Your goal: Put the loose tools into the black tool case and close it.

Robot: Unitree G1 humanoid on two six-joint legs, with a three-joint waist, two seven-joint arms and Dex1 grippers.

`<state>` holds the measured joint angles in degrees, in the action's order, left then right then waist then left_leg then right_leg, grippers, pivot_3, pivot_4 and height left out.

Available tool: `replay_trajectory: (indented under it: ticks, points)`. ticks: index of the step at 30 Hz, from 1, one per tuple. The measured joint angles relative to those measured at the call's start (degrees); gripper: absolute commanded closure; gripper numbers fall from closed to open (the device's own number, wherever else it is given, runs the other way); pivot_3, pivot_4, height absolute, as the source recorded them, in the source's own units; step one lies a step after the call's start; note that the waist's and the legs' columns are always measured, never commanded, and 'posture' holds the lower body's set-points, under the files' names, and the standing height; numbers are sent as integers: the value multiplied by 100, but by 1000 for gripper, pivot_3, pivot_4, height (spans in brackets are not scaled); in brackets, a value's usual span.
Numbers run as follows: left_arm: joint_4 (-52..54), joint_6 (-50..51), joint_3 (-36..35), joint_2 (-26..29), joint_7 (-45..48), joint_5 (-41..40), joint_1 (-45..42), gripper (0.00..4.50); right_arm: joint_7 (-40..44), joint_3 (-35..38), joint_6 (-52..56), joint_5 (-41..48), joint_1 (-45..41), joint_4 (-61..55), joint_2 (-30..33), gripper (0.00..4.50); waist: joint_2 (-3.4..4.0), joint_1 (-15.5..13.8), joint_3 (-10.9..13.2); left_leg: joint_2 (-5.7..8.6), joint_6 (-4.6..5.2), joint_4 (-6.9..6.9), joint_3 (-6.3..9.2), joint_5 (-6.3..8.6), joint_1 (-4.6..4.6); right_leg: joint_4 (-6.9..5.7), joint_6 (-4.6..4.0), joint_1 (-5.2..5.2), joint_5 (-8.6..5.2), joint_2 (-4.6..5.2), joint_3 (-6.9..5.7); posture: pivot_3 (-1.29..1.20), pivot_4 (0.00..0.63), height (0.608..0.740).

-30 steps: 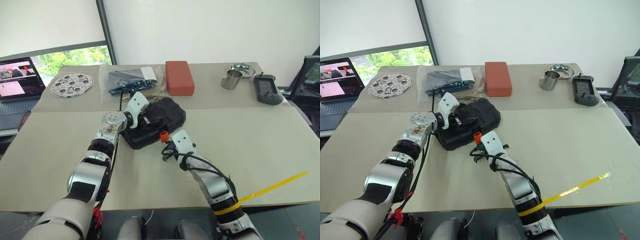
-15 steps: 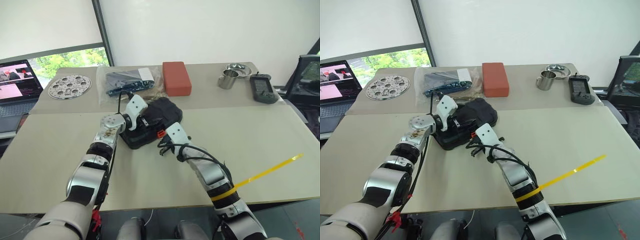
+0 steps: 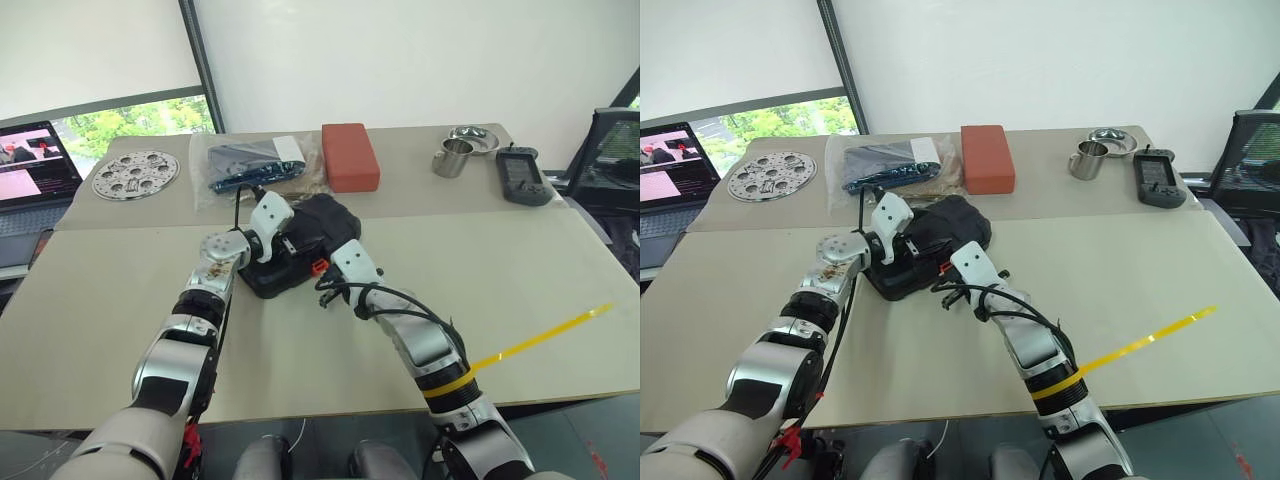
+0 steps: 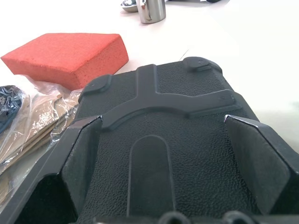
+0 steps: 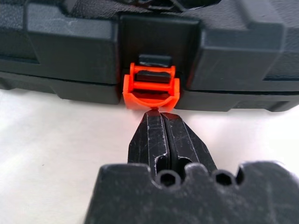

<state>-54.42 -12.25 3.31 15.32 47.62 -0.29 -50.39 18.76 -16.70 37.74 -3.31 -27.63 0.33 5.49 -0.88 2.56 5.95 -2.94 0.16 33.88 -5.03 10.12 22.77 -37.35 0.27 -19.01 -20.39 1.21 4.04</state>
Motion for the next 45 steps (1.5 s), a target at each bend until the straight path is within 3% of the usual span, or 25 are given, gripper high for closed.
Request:
replay_trajectory:
  ticks: [9,14,15,17,21,28,37,45]
  points:
    - [76,29,15,-93,65,-1,142,0,-70,180,-129,50,-577,-855,-392,4482,24,-40,-47,7,6,-5,-2,6,-42,-7,6,38,-4,11,-6,0,150,740]
    - [80,30,58,-128,165,17,158,0,38,146,-152,191,-335,-1108,-245,4482,18,-114,-58,22,25,0,-5,18,-51,32,5,77,-3,37,-11,0,150,740]
    - [88,30,60,-141,185,13,174,0,120,155,-94,234,-192,-1237,-109,3909,17,-131,-60,24,28,1,-6,19,-52,33,5,80,-3,40,-11,0,150,740]
    - [90,32,56,-125,188,13,178,0,257,165,51,297,81,-1427,125,3414,13,-136,-63,21,29,2,-9,21,-52,36,5,79,-3,38,-7,0,150,740]
    - [89,72,18,-90,187,-11,214,0,351,338,203,410,575,-1720,467,2006,15,-132,-65,16,29,0,-7,21,-51,34,4,77,-3,31,-7,0,150,740]
    - [-15,341,-187,-95,181,-235,196,0,497,354,566,710,792,-1815,412,2006,11,-92,-62,12,29,0,-6,20,-53,34,5,76,-3,26,-6,0,150,740]
    - [-143,741,-490,-11,149,-574,137,0,435,303,-229,577,177,-81,271,2006,8,3,-58,7,27,0,-3,19,-59,28,22,75,-10,22,-6,0,150,740]
    - [-143,744,-560,64,104,-636,138,0,607,216,-484,583,9,388,149,2006,13,9,-57,6,27,-4,-5,20,-55,32,15,72,-6,23,-2,0,150,740]
